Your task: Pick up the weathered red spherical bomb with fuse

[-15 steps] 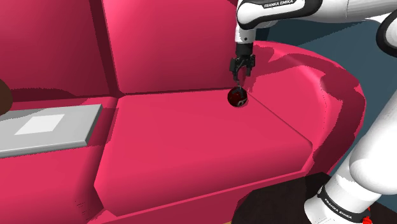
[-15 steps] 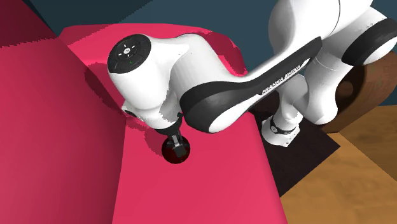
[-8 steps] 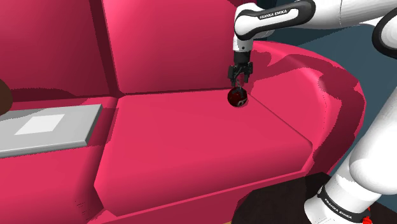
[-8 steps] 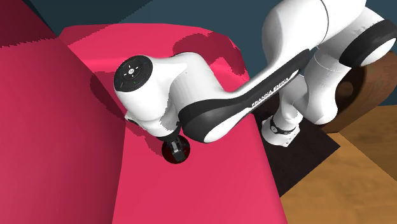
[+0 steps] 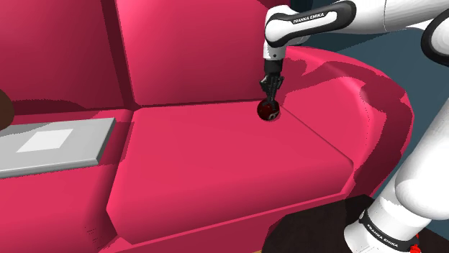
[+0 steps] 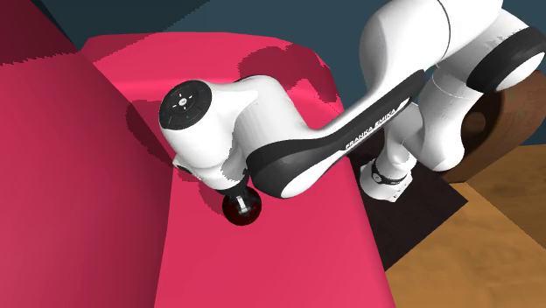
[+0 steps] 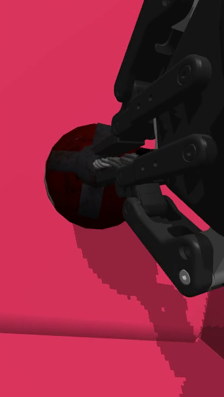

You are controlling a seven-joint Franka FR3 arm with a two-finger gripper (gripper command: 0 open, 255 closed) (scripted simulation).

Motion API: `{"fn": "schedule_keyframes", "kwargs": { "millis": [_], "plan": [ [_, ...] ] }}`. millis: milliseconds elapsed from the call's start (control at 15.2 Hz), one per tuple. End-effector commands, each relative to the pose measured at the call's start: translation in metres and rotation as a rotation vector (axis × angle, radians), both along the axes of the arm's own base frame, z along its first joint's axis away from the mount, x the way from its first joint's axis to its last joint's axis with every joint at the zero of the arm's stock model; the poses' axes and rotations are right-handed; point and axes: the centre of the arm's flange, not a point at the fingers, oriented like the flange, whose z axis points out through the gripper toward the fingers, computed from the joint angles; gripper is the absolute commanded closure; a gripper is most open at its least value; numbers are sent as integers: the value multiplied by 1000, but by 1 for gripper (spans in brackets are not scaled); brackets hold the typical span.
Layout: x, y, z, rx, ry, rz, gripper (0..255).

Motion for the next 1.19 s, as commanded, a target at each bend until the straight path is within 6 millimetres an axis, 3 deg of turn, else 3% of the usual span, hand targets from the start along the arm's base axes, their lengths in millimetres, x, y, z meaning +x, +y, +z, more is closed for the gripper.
{"fn": "schedule_keyframes", "kwargs": {
  "millis": [0, 198, 1122],
  "plan": [
    [0, 0, -1, 0, 2, 0, 255],
    [0, 0, -1, 0, 2, 0, 255],
    [0, 0, 73, 0, 2, 0, 255]
  ]
}}
